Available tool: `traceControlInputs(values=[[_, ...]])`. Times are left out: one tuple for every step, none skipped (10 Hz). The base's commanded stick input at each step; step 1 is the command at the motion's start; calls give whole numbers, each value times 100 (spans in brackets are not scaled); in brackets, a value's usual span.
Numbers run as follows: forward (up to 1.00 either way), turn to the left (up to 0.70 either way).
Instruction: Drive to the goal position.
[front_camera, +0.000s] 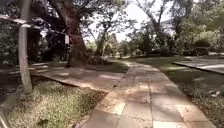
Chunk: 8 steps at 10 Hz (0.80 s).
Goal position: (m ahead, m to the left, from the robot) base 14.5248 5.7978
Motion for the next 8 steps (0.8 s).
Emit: traceControlInputs(values=[[0, -45], [0, -45], [0, -45], [0, -45], [0, -45], [0, -45], [0, -45], [0, -45]])
